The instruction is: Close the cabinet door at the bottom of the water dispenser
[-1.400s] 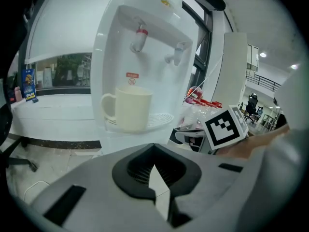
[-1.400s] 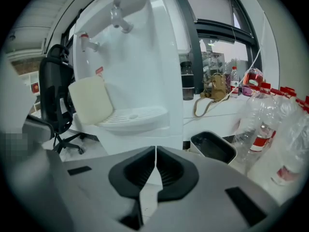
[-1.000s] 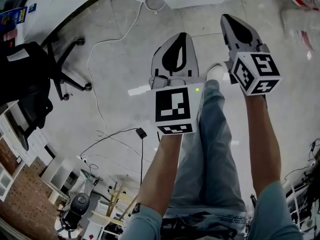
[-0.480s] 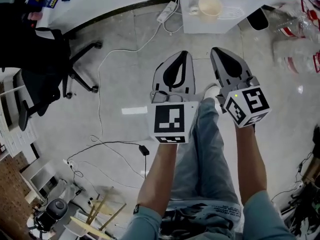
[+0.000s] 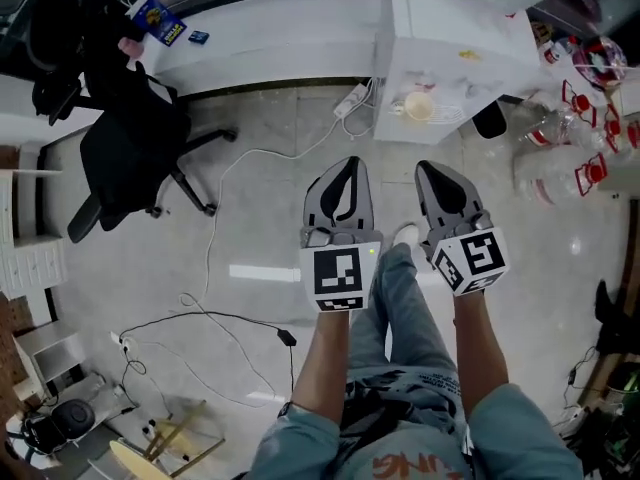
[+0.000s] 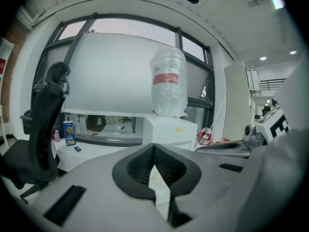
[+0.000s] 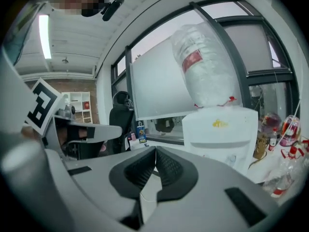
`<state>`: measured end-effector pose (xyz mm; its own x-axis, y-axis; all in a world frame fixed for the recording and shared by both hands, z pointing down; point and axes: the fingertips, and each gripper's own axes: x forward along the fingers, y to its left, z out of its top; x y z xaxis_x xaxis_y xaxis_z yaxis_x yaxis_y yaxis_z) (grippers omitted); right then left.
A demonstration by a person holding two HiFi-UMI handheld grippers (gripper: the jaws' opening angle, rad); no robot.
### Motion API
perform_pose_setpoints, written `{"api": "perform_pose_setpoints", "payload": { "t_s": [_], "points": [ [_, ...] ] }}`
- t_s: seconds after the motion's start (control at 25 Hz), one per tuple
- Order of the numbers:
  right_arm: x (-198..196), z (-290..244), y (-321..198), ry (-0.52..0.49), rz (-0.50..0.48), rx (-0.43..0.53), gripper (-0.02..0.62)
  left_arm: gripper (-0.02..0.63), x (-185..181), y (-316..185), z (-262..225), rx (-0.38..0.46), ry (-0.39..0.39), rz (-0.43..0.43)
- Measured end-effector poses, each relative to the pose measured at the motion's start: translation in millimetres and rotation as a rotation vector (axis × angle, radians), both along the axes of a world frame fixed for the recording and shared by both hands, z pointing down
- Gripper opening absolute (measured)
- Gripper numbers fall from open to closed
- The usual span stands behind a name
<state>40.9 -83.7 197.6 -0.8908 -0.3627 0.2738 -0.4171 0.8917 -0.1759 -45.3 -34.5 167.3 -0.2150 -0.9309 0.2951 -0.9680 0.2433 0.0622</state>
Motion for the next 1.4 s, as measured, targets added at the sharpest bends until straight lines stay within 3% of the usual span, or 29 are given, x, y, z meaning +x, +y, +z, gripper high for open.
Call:
{"api": "perform_pose_setpoints", "payload": {
  "t_s": [0.16, 0.4, 0.56, 0.92, 1.4],
  "points": [
    [9.9, -53.2, -1.7, -0.035, 0.031, 0.012, 0.029, 0.008, 7.3, 8.3, -47.1, 0.029, -0.004, -0.036],
    [17.8, -122.4, -3.3, -0.079, 0.108, 0.097, 0.029, 0.008, 2.8, 18.7, -106.1, 0.094, -0.083, -0.065],
    [16.3, -147.5, -4.2, -0.081, 0.1, 0.161, 0.029, 0.008, 2.6, 16.7, -134.4, 0.15, -0.123, -0.051],
    [5.4, -159.9, -10.1, -0.081, 0.062, 0.236, 0.029, 0.008, 1.7, 14.5, -155.1, 0.227, -0.167, -0.026],
    [17.5, -182.2, 0.5, -0.052, 0.081, 0.224, 0.029, 0.008, 10.3, 22.0, -173.9, 0.223, -0.115, -0.013]
  ]
}}
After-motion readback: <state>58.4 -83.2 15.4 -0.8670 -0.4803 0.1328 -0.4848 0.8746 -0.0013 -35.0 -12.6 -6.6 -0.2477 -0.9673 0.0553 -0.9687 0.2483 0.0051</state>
